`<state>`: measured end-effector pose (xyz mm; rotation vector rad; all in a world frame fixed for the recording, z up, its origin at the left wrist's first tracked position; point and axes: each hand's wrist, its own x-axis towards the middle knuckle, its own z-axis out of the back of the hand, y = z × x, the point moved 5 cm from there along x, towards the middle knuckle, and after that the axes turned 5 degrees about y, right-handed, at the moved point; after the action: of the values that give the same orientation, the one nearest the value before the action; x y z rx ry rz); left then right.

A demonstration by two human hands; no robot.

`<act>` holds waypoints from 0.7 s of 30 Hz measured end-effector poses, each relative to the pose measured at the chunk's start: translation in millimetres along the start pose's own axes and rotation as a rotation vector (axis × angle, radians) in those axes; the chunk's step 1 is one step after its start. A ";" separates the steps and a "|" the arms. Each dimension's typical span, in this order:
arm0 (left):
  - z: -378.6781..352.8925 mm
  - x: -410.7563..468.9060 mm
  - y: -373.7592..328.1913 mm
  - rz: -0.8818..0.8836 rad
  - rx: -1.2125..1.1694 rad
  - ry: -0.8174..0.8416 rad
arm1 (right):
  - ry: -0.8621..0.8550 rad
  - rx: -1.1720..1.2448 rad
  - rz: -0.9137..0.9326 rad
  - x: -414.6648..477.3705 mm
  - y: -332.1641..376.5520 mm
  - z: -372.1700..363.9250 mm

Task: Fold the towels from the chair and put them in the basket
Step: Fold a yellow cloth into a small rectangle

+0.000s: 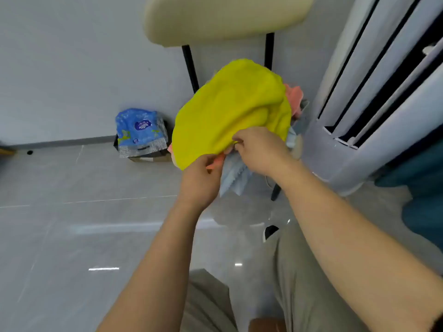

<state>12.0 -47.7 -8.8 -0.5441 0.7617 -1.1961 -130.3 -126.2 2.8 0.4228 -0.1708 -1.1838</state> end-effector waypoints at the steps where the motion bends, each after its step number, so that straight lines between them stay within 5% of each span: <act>1: -7.7 -7.3 2.9 -0.052 0.034 -0.012 | -0.039 0.024 0.031 -9.9 -5.2 -4.5; 14: -23.0 -36.9 19.3 -0.090 0.127 -0.116 | -0.027 0.061 -0.156 -30.9 -48.2 -9.4; 21: -30.3 7.5 25.6 -0.138 0.220 -0.104 | -0.367 0.552 -0.268 15.9 -82.3 -1.0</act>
<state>5.8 -47.0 -48.7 -0.4772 0.5027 -1.3494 -194.6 -166.3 -33.0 0.7236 -0.7900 -1.4693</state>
